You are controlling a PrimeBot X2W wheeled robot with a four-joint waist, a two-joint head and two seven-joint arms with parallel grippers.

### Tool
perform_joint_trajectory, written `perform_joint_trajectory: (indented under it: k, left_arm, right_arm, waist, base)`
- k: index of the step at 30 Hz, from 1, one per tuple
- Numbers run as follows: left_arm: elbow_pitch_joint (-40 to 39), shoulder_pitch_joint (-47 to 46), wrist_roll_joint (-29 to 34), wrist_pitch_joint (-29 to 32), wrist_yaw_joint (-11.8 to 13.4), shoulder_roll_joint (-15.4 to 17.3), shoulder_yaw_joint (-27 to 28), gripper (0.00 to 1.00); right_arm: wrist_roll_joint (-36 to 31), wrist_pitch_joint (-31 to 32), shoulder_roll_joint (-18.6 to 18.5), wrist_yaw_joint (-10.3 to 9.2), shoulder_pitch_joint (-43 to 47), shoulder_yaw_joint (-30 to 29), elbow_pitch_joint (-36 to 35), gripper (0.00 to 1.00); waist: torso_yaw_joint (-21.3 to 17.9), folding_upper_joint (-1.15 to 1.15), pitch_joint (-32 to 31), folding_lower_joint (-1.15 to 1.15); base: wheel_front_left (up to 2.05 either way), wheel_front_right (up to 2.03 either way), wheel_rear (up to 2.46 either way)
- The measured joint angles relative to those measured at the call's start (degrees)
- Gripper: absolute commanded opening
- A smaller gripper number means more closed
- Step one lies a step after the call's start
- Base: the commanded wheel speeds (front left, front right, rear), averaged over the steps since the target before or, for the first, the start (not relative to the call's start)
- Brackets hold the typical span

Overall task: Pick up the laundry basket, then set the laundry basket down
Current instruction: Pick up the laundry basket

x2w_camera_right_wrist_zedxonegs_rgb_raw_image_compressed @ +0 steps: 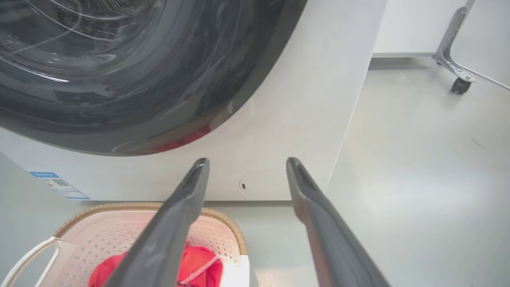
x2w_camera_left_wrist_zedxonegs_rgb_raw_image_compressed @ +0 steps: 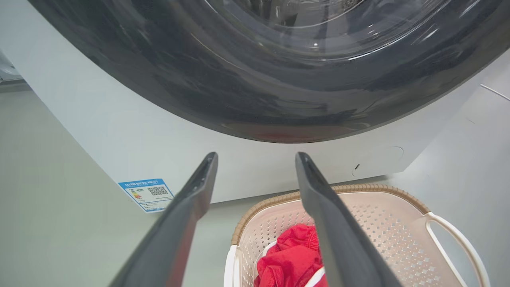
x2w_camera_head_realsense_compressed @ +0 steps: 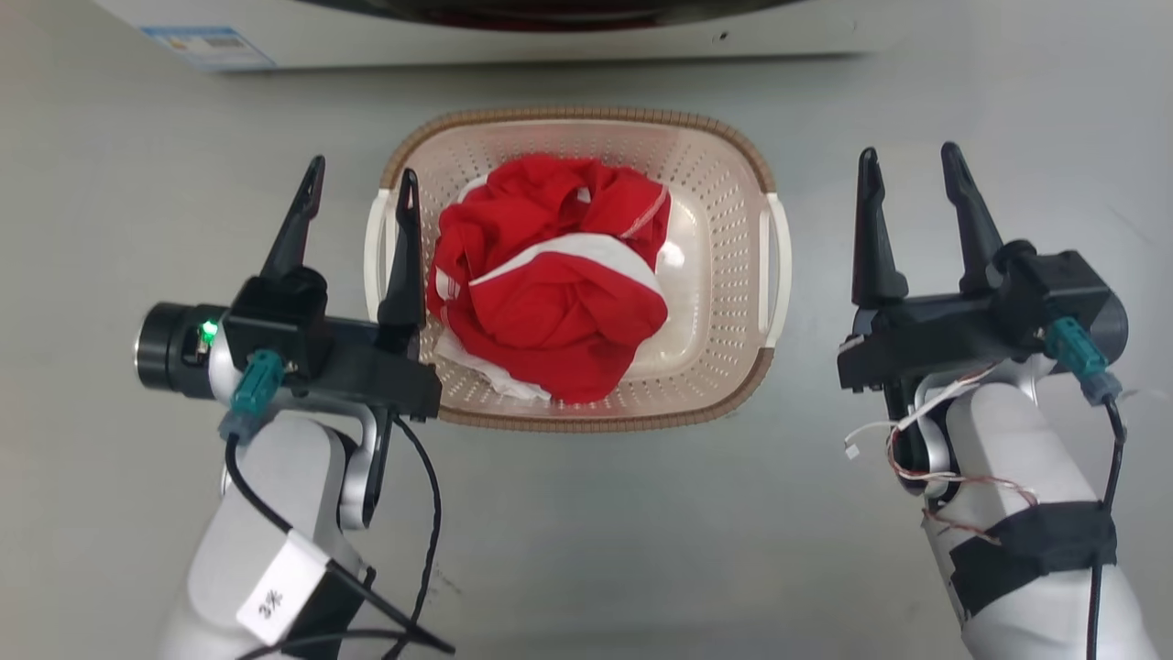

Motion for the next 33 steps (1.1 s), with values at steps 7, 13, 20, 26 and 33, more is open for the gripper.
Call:
perform_joint_trajectory:
  k: [7, 13, 20, 26, 33]
  left_arm:
    - [5.6, -4.4, -0.1, 0.0, -0.6, -0.1, 0.3, 1.00]
    - [10.9, -5.8, -0.3, 0.0, -1.1, -0.2, 0.3, 1.00]
    - [16.0, -7.9, -0.7, 0.0, -2.1, -0.6, 0.0, 1.00]
    - [20.3, -10.1, -1.5, 0.0, -2.6, -1.0, 0.0, 1.00]
    - [24.5, -12.7, -2.2, 0.0, -2.9, -1.1, 1.5, 1.00]
  right_arm:
    - [0.0, 0.0, -0.1, 0.40, -3.9, -0.4, 4.8, 1.00]
    - [0.3, 0.0, -0.1, 0.42, -5.7, 0.2, 9.1, 1.00]
    - [1.8, 0.0, -0.2, 0.38, -7.8, 1.4, 13.7, 1.00]
    - [3.6, 0.0, -0.3, 0.13, -10.2, 2.8, 17.1, 1.00]
    - [4.9, 0.0, -0.4, -0.12, -12.6, 4.4, 19.4, 1.00]
  waist:
    - [0.4, 0.00, 5.2, 0.00]
    - [0.9, 0.00, 7.8, -0.01]
    - [1.5, 0.00, 8.9, -0.01]
    - [1.8, -0.01, 10.1, -0.01]
    - [1.7, -0.01, 12.2, -0.01]
  base:
    - [0.00, 0.00, 0.00]
    - [0.00, 0.00, 0.00]
    - [0.00, 0.00, 0.00]
    - [0.00, 0.00, 0.00]
    - [0.00, 0.00, 0.00]
